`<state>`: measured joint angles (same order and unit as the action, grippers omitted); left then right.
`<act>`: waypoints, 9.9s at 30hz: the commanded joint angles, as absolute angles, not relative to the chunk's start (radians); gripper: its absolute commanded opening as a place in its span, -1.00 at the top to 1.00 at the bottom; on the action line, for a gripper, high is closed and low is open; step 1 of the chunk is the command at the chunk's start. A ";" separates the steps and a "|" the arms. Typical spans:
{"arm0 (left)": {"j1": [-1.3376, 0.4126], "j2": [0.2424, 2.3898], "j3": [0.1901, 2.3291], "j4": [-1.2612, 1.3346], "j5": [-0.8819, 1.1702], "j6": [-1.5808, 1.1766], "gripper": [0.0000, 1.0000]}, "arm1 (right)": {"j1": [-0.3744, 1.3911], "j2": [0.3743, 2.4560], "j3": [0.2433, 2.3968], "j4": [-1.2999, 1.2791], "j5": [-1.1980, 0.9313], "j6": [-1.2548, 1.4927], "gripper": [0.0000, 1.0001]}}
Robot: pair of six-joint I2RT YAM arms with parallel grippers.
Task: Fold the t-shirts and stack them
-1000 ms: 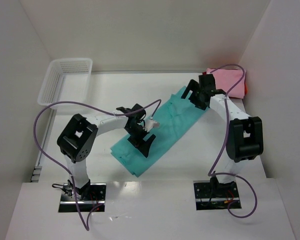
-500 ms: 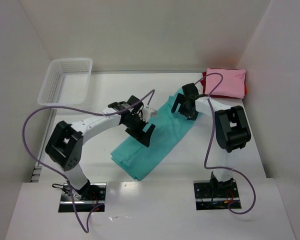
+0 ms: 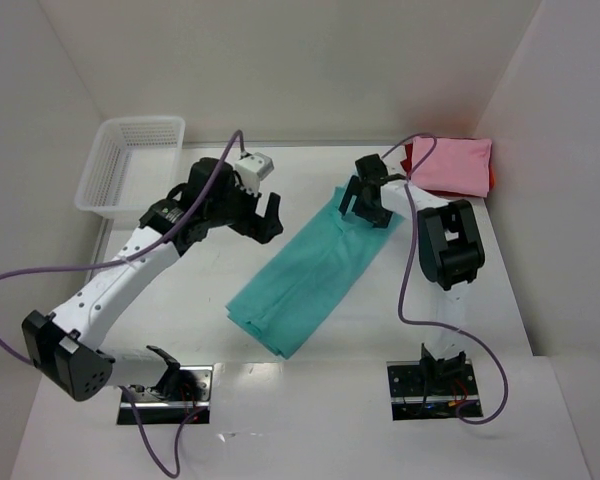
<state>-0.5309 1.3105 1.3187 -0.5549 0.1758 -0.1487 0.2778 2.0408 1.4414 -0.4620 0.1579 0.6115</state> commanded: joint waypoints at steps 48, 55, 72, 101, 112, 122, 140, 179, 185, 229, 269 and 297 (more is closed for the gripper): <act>-0.630 1.562 1.100 -0.534 0.290 -0.172 -0.99 | 0.419 2.036 1.588 -0.345 0.087 0.514 -1.00; -0.686 1.664 1.140 -0.568 0.198 -0.209 -0.99 | 0.419 2.190 1.767 -0.377 0.064 0.488 -1.00; -0.715 1.761 1.178 -0.558 0.189 -0.273 -0.99 | 0.410 2.425 2.067 -0.437 0.040 0.467 -1.00; -0.724 1.784 1.228 -0.549 0.216 -0.273 -0.99 | 0.383 2.520 2.328 -0.498 -0.011 0.436 -1.00; -0.677 1.279 1.160 -0.473 -0.069 -0.404 -0.99 | 0.373 1.802 1.670 -0.328 -0.015 0.468 -1.00; -0.615 1.040 0.913 -0.528 -0.145 -0.626 -0.99 | 0.382 1.230 0.979 -0.350 -0.071 0.690 -1.00; -0.603 1.103 0.733 -0.578 0.046 -0.862 -0.99 | 0.491 0.888 0.529 -0.430 -0.196 0.931 -0.91; -0.603 1.310 0.614 -0.448 0.078 -1.032 -0.72 | 0.750 1.318 0.580 -0.249 -0.179 0.994 -0.43; -0.603 1.341 0.614 -0.426 0.078 -1.032 -0.58 | 0.759 1.318 0.589 -0.249 -0.190 0.994 -0.21; -0.603 1.414 0.586 -0.408 0.133 -0.974 0.97 | 0.828 1.399 0.589 -0.192 -0.167 1.062 0.86; -0.366 1.463 1.055 -0.560 0.211 -0.654 1.00 | 0.556 1.443 0.993 -0.327 -0.118 0.771 0.99; -0.209 2.025 1.564 -0.560 0.398 -0.457 0.94 | 0.396 1.943 1.467 -0.288 -0.208 0.642 0.99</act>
<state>-0.2106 1.9911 1.5055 -0.5499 0.3666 -0.4946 0.4010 1.9027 1.3909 -0.3152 -0.1992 0.6730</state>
